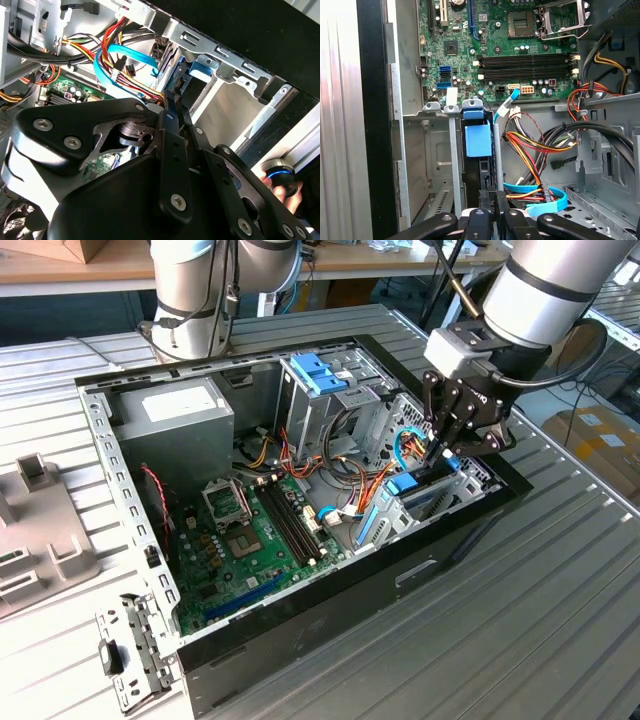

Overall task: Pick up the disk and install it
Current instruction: 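Insert the first disk wire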

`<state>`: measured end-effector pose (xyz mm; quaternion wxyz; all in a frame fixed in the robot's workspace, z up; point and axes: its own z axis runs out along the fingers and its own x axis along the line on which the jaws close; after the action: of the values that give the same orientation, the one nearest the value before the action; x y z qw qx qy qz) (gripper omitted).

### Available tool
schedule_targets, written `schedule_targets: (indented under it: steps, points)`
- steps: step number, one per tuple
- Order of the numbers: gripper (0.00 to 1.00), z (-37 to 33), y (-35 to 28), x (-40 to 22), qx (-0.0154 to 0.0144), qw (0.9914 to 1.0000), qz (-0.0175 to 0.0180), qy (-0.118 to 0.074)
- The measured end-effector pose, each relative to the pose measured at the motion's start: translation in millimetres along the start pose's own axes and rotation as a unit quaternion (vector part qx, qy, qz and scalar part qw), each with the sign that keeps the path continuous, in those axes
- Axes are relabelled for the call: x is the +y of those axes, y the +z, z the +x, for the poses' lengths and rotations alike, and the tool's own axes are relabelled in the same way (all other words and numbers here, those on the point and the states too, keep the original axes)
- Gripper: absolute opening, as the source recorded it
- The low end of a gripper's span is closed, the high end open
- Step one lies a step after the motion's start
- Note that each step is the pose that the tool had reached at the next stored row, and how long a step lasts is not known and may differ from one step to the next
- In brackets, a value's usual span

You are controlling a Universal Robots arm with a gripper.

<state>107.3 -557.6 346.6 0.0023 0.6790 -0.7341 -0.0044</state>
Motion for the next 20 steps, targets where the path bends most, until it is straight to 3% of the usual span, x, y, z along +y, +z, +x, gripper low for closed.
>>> schedule_targets:
  steps: [16,20]
  points:
    - [0.16,1.1,0.0,-8.4,0.0001,0.99996,-0.0005,-0.009]
    - [0.16,0.3,0.5,-7.7,-0.0002,0.99996,-0.0005,-0.009]
